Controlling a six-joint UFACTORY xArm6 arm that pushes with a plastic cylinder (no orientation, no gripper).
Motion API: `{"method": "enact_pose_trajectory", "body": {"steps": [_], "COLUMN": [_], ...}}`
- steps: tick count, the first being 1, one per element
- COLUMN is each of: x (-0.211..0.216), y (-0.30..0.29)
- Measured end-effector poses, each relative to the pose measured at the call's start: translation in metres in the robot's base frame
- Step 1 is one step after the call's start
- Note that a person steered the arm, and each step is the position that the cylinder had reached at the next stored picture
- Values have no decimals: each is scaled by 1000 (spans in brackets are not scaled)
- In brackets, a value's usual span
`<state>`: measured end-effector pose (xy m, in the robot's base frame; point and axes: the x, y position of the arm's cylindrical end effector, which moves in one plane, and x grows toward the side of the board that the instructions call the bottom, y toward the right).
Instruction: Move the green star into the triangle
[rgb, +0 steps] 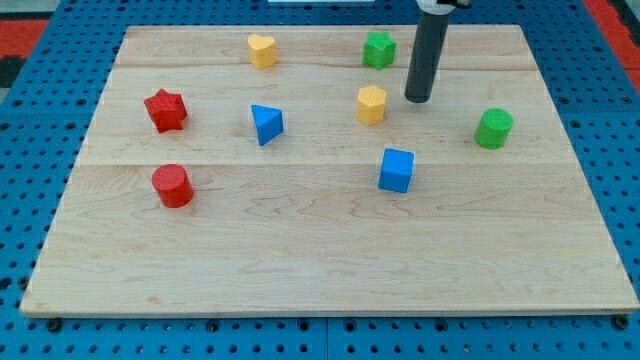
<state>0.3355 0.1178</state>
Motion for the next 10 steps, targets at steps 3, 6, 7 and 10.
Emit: {"method": "enact_pose_trajectory", "body": {"steps": [3,6,7,10], "x": [8,-53,-112,-4], "y": [0,24,28,-207]}}
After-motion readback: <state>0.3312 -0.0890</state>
